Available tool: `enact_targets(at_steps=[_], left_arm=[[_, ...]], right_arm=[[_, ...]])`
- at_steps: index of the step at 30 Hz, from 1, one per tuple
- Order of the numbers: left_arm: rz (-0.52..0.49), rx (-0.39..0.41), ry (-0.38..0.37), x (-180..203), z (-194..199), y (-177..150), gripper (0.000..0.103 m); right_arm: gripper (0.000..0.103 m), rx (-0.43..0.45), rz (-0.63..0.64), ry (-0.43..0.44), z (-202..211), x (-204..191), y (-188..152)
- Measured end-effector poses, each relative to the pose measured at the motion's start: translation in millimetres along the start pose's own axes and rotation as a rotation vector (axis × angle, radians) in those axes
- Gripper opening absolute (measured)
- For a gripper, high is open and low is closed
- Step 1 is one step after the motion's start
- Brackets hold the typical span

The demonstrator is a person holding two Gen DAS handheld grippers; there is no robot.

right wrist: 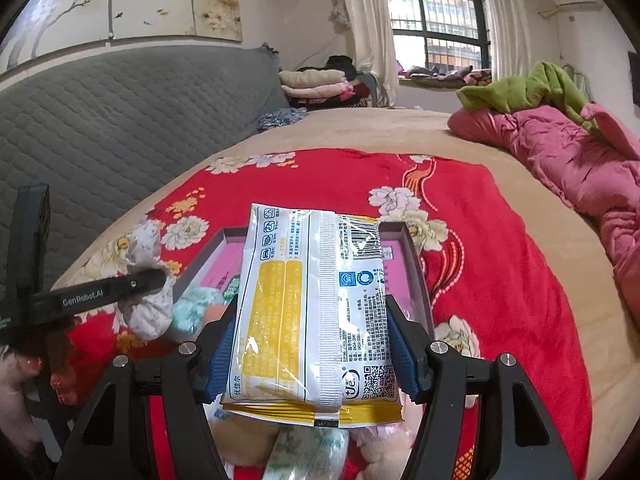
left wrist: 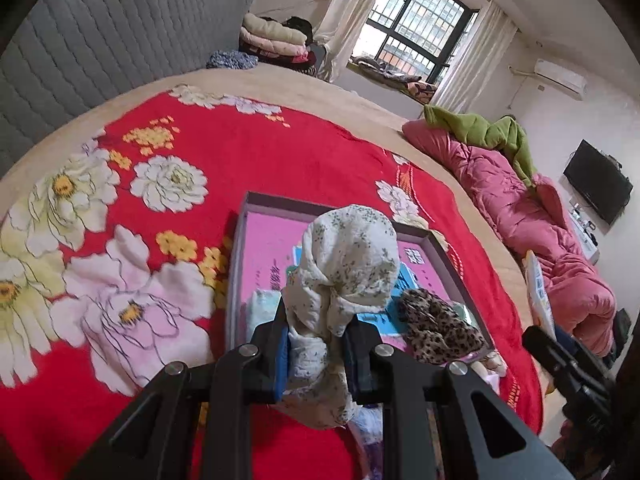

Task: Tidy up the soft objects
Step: 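Carry the floral scrunchie and wet-wipes pack over the box tray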

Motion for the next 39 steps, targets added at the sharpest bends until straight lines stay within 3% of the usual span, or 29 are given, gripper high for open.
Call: enact_targets(at_steps=[3, 14, 39], left_arm=[[-0.015, 0.007, 0.026, -1.4, -1.1, 5.0, 0.022], [-0.053, -0.009, 0.010, 1.1, -18.0, 21.0, 0.022], [-0.058, -0.096, 0.036, -12.4, -50.8, 19.7, 0.022]], right_arm=[[0.067, 0.003, 0.007, -0.017, -3.0, -5.7, 8.4], [0.067, -0.012, 0.022, -0.052, -22.0, -20.6, 29.9], [0.067, -0.093, 0.025, -0.077, -84.5, -37.4, 45.7]])
Point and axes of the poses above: each gripper's, at about its wrist camera, not at the fingertips, and z roughly against the way its jaws point, x to its right, y to its top, the point moved 1 cm from there along -z, roughly the way its jaws point, and after that the axes turned 12 degrees about -x, right-handed, at the moved point
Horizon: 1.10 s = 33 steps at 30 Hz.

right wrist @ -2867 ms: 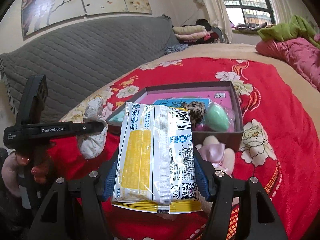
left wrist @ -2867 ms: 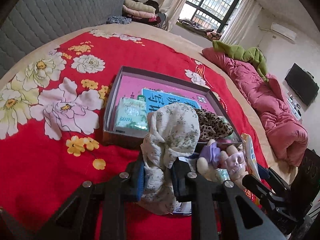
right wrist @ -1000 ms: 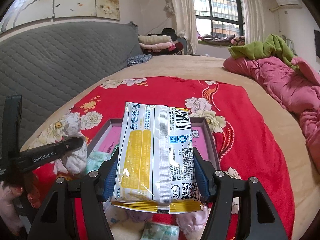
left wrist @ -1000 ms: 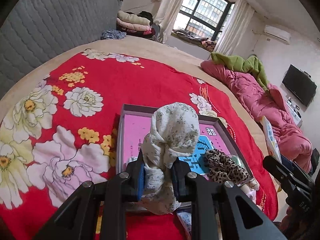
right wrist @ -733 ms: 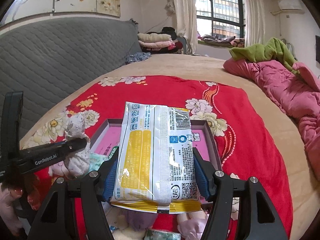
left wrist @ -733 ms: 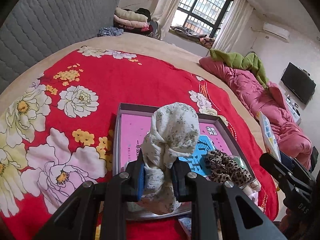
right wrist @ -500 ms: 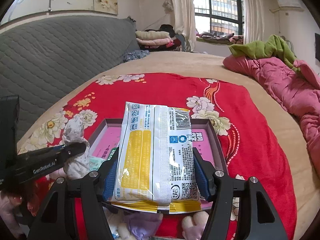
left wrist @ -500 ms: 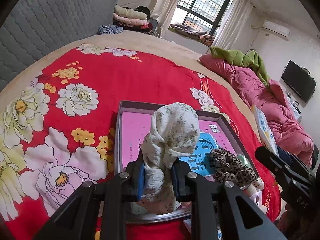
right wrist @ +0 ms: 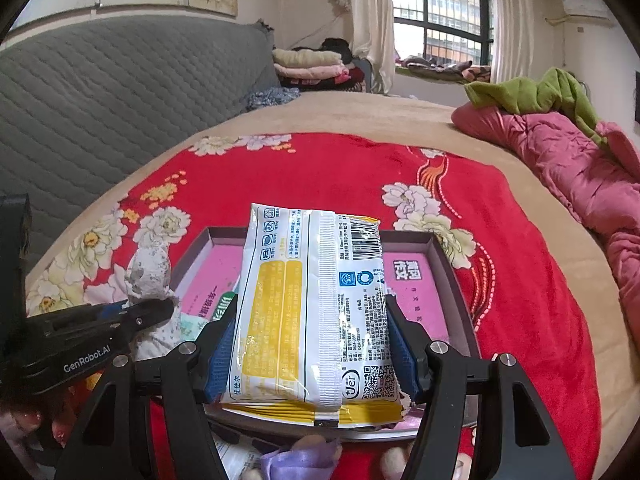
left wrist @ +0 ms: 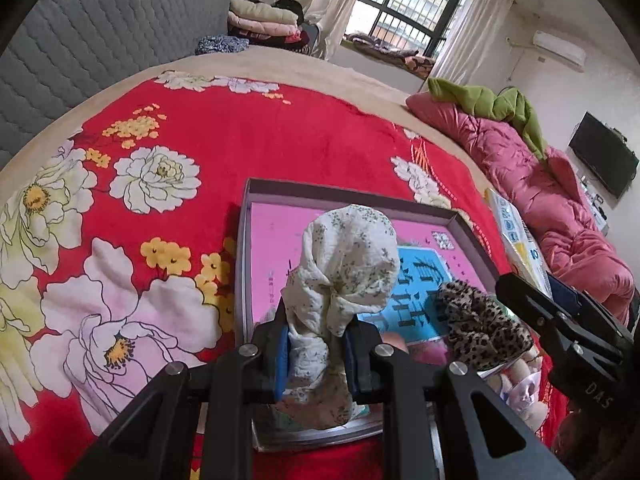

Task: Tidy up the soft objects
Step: 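Carry the floral scrunchie and wet-wipes pack over the box tray, then lower the wet-wipes pack into the tray and open the right tool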

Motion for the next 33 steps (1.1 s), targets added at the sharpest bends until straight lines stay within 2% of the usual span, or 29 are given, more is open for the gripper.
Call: enact_targets(at_steps=[7, 13, 33], left_arm=[[-0.021, -0.042, 0.011, 3.5, -3.8, -3.5, 0.023], [-0.029, -0.086, 0.011, 3.4, -7.6, -6.7, 0.023], [-0.024, -0.135, -0.016, -1.2, -10.1, -9.3, 0.023]], right_arm=[[0.067, -0.081, 0.026, -0.020, -22.7, -2.9, -9.9], [0.067, -0.114, 0.047, -0.023, -33.2, -7.9, -15.6], [0.067, -0.221, 0.120, -0.118, -59.2, -19.8, -21.8]])
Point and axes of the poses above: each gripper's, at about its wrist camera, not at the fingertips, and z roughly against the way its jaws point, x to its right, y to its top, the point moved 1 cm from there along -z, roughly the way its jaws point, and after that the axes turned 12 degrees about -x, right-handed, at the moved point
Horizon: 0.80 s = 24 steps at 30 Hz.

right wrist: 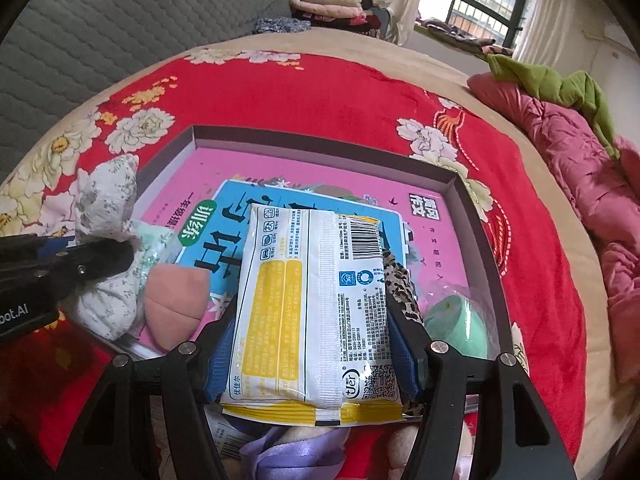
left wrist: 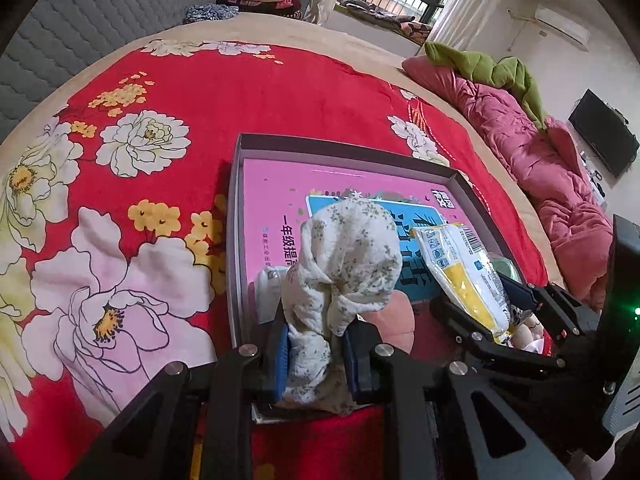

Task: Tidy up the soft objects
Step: 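Lower the wet-wipes pack into the tray and open the right tool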

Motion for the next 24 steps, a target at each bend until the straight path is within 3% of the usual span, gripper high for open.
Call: enact_targets(at_steps=[12, 24], left_arm=[[-0.005, 0.004, -0.002, 1.3, -1.8, 0.1, 0.023], [-0.006, 0.002, -0.034, 1.0, -1.0, 0.7, 0.023]], right_arm=[[0.068, -0.030, 0.034, -0.049, -5.2, -7.5, 1.9], [0.074, -0.011, 0.064, -0.013, 3.6, -11.4, 0.0]])
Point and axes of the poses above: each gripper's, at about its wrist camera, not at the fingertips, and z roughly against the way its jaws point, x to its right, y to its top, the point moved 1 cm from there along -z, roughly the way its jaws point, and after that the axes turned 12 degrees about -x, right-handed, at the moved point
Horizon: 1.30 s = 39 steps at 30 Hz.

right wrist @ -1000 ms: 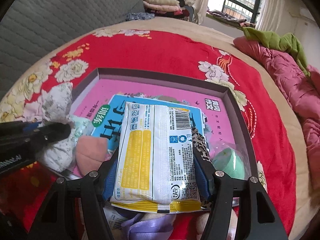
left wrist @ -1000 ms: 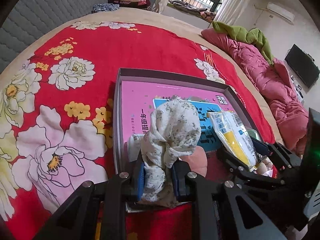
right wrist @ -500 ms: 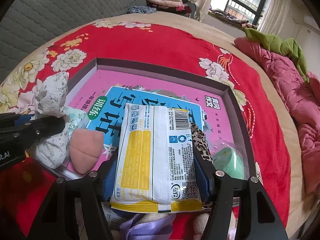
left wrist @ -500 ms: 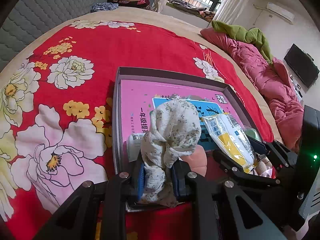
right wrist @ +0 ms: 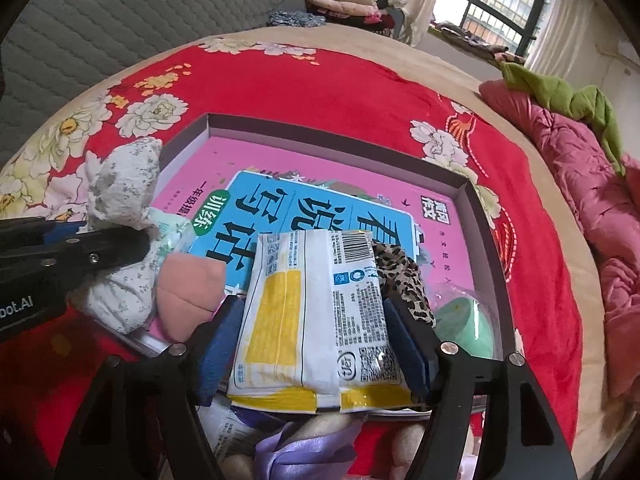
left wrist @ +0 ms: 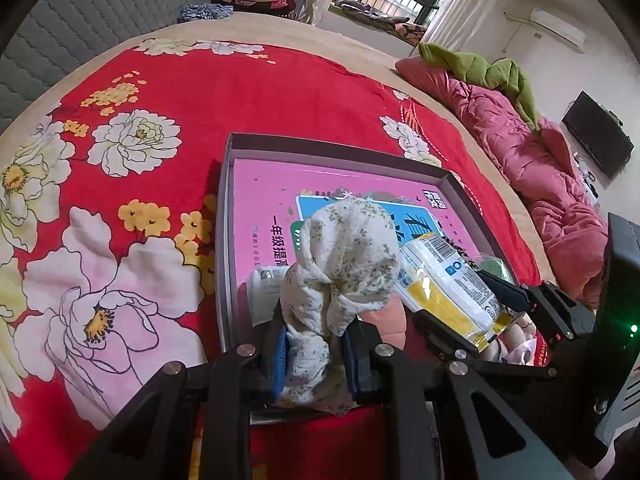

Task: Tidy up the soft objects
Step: 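Lower the wet-wipes pack into the tray and open the right tool, then lower the floral scrunchie into the tray and open the left tool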

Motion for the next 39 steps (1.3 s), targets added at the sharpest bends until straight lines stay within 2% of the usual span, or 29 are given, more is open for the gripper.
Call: enact_targets(at_steps=[6, 8, 15, 27, 39], left_arm=[[-0.004, -0.001, -0.015, 2.2, -0.7, -0.2, 0.024], [-0.009, -0.002, -0.011, 3.7, -1.2, -0.4, 0.025], [-0.030, 0.000, 0.016, 9.9, -1.7, -1.9, 0.035], [-0.036, 0.001, 0.021, 11.3, 1.7, -5.1, 0.050], [-0.048, 0.015, -0.032, 9.3, 8.2, -5.8, 0.064]], right_arm=[[0.074, 0.027, -0.006, 0.014, 13.5, 4.4, -1.4], [0.074, 0.027, -0.006, -0.007, 17.1, 7.0, -3.9], [0.074, 0.015, -0.029, -0.043, 20.2, 18.3, -11.5], [0.074, 0.036, -0.074, -0.024, 23.9, 26.3, -13.9], [0.074, 0.067, -0.103, -0.012, 38.8, 32.3, -16.3]])
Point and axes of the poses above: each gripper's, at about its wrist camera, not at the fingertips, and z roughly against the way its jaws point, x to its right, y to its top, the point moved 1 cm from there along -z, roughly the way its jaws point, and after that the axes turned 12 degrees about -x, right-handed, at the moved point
